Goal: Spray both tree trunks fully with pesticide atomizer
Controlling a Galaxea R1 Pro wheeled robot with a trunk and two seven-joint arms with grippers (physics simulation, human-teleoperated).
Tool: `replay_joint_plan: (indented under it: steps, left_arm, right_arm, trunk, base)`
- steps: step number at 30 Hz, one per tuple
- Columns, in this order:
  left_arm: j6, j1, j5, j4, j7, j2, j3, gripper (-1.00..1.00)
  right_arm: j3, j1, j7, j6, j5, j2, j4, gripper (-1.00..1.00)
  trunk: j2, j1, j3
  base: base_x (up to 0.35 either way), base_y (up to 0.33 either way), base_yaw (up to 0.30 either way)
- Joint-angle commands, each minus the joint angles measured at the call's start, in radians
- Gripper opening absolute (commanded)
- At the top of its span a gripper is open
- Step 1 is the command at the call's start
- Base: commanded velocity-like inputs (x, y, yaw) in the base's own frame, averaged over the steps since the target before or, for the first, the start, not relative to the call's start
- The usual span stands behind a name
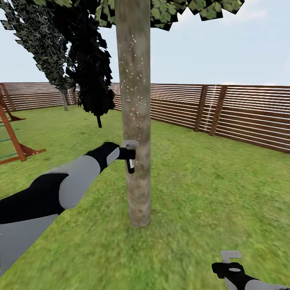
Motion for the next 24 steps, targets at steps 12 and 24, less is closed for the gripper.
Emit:
replay_joint_plan:
  steps: [12,24]
  left_arm:
    - [0.046,0.038,0.006,-0.2,-0.003,0.0,-0.015,-1.0]
    - [0.138,0.037,0.003,-0.273,-0.008,0.0,-0.003,-1.0]
  right_arm:
    - [0.0,0.0,0.0,0.0,0.0,0.001,0.0,1.0]
    - [0.0,0.0,0.0,0.0,0.0,0.001,0.0,1.0]
  trunk:
    - [0.0,0.0,0.0]
    - [0.0,0.0,0.0]
  base:
    - [0.0,0.0,0.0]
    - [0.0,0.0,0.0]
